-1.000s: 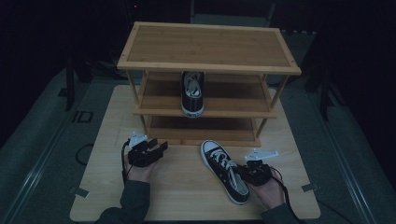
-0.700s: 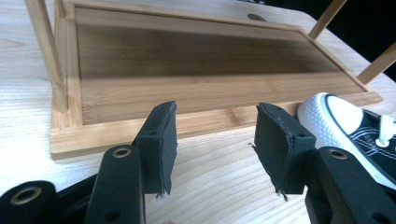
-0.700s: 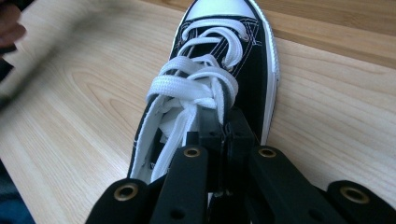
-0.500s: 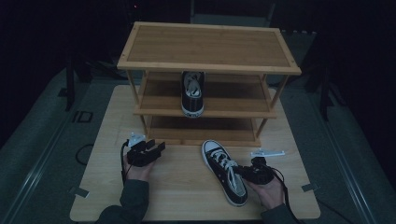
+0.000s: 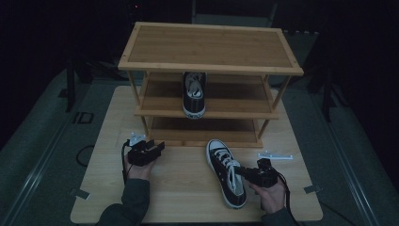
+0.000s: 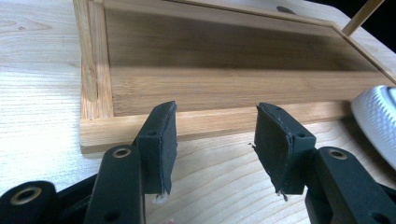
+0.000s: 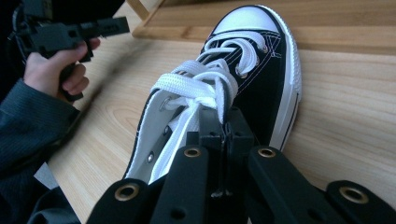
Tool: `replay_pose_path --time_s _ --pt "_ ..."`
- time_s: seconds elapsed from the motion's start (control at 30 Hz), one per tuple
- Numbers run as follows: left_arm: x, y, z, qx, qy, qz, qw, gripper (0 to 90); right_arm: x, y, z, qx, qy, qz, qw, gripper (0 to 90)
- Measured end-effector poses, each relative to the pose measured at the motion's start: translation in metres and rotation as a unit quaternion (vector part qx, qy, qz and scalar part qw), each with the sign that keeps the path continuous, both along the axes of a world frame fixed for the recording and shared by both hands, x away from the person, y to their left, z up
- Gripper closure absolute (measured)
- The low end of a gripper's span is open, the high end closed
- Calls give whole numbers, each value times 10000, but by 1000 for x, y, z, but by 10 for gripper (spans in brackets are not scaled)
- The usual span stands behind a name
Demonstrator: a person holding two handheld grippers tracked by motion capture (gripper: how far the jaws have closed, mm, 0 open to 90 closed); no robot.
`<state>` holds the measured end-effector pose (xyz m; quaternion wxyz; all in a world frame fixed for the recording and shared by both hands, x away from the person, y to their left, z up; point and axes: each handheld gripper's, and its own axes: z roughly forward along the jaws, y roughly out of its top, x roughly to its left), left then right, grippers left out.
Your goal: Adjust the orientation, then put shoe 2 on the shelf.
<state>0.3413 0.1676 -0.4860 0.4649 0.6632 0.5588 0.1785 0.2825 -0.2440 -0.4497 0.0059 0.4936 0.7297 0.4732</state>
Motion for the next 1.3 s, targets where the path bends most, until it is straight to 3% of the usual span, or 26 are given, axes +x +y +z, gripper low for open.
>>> replay_pose_path --time_s 0.23,0.5,1.3 --pt "3 1 -2 -16 28 17 10000 492 -2 -4 6 221 -61 -56 9997 888" --pt "3 0 -3 -6 41 -6 10000 489 -5 -6 14 284 -213 -132 9993 888" --pt "3 0 -4 -31 70 12 10000 484 -31 -15 65 676 -623 4 9958 888"
